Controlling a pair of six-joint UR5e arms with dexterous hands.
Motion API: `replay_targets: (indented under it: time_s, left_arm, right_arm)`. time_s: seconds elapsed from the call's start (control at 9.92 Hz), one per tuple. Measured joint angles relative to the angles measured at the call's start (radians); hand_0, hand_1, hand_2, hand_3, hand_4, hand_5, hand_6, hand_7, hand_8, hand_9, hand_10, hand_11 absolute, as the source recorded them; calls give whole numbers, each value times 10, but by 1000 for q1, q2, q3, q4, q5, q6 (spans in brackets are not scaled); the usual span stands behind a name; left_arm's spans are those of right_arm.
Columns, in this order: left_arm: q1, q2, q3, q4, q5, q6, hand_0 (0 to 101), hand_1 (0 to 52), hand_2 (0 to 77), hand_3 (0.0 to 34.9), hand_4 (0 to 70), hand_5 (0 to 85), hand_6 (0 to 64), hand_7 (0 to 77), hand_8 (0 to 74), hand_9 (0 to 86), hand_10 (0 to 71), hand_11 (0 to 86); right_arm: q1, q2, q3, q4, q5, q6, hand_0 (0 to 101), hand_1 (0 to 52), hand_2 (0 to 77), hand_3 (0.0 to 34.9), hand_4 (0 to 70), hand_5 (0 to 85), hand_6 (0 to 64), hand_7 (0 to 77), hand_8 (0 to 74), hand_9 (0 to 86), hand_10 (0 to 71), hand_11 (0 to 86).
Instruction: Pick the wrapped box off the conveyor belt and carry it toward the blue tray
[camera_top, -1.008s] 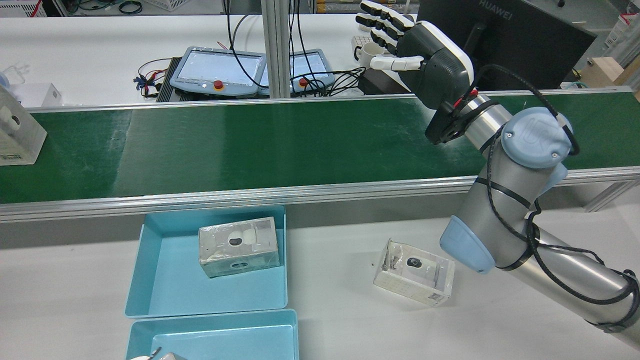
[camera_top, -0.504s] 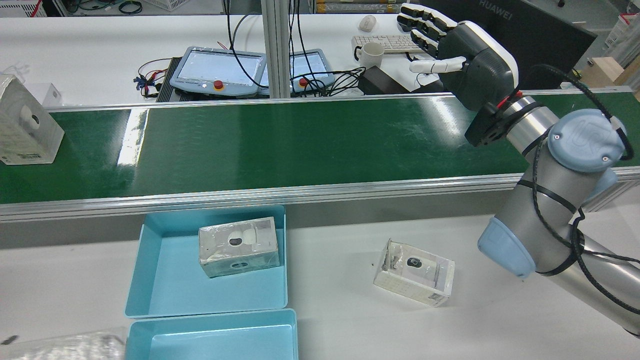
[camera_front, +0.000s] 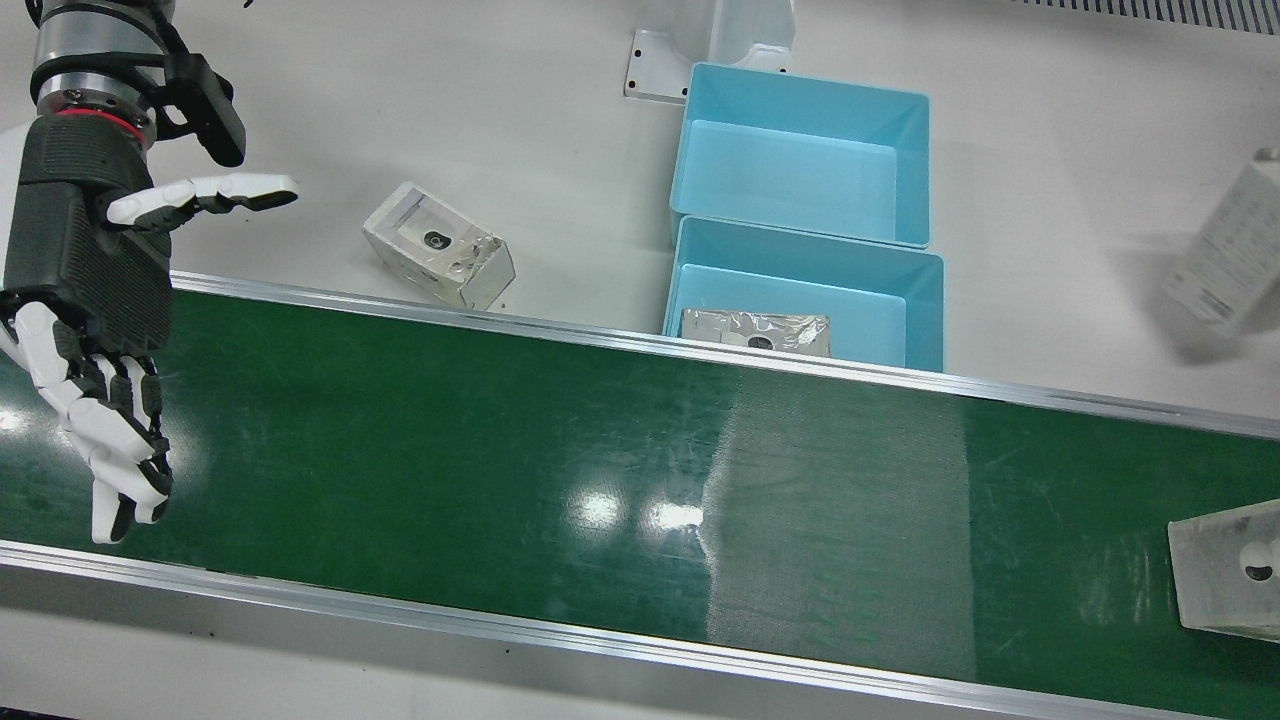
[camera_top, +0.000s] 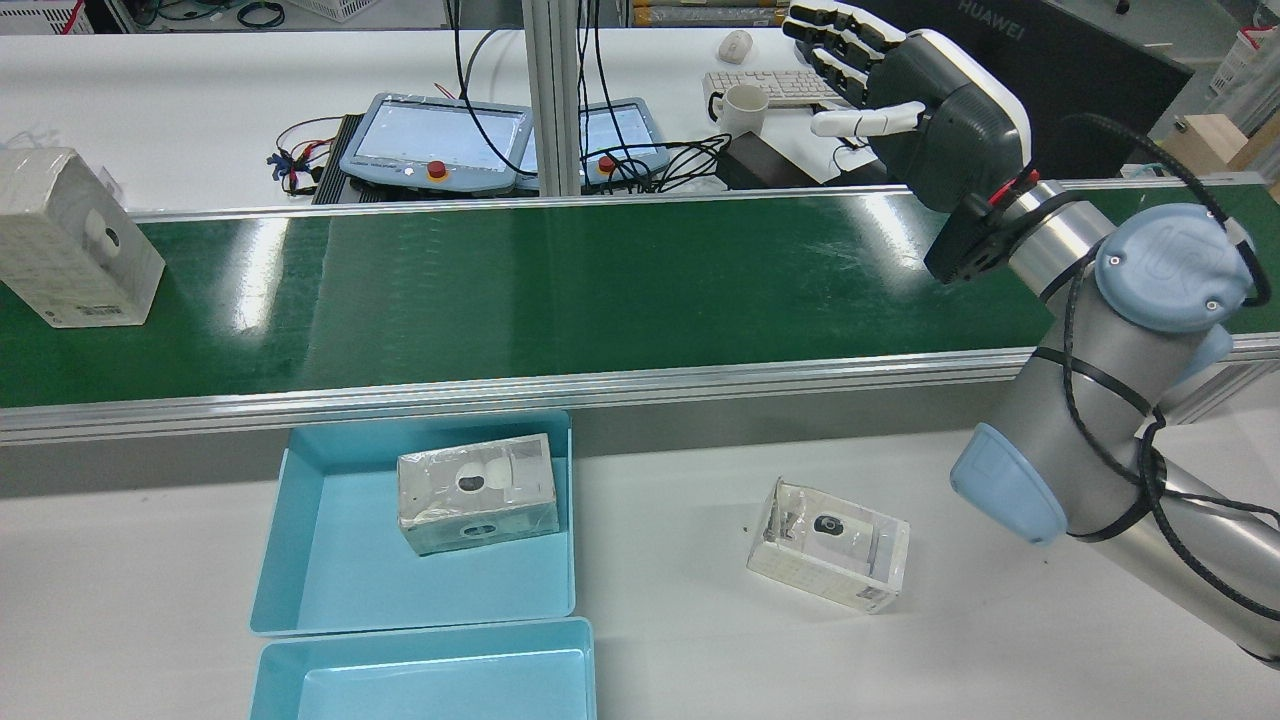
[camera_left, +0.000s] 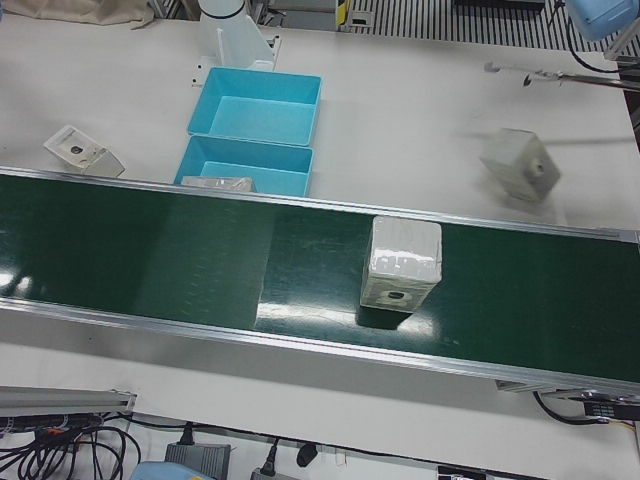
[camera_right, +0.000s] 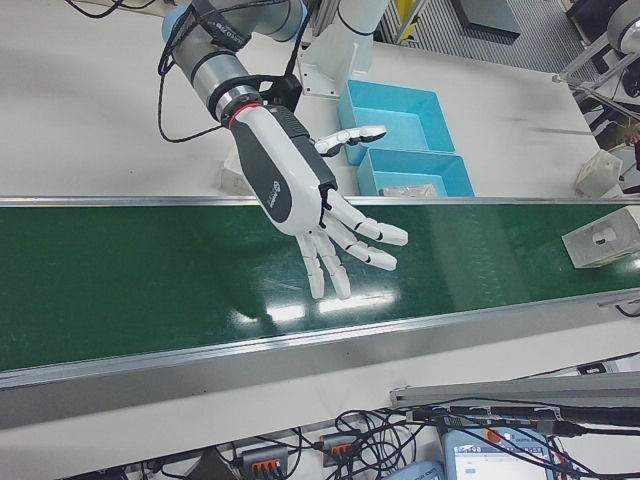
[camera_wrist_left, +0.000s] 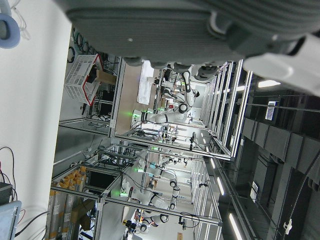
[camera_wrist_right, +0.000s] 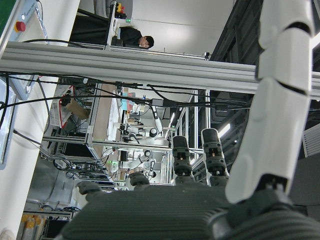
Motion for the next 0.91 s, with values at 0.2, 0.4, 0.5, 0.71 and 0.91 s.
replay_targets:
  time_s: [0.2,0.4,0.5,0.71,0.91]
  left_arm:
    - [0,0,0,0,0,0,0,0,5,0,0,5,0,5,5,0,5,0]
    - [0,0,0,0,0,0,0,0,11,0,0,5,0,5,5,5,0,0]
    - [0,0,0,0,0,0,0,0,11,0,0,5,0,5,5,5,0,0]
    - [0,0,0,0,0,0,0,0,11,0,0,5,0,5,5,0,0,0]
    - [0,0,0,0,0,0,0,0,5,0,0,5,0,5,0,5,0,0]
  right_arm:
    - [7,-1,2,-1,-2,1,440,104,125,306,120,147,0,164,0,16,0,11]
    - [21,-1,-4,-2,-2,0,424,104,125,306,131,175,0,169,0,16,0,11]
    - [27,-1,-5,-2,-2,0,424,104,125,306,131,175,0,169,0,16,0,11]
    - [42,0,6,-2,-2,0,423,93,131,306,131,175,0,164,0,16,0,11]
    - [54,-3,27,-1,-3,1,422,93,131,304,120,175,0,164,0,16,0,11]
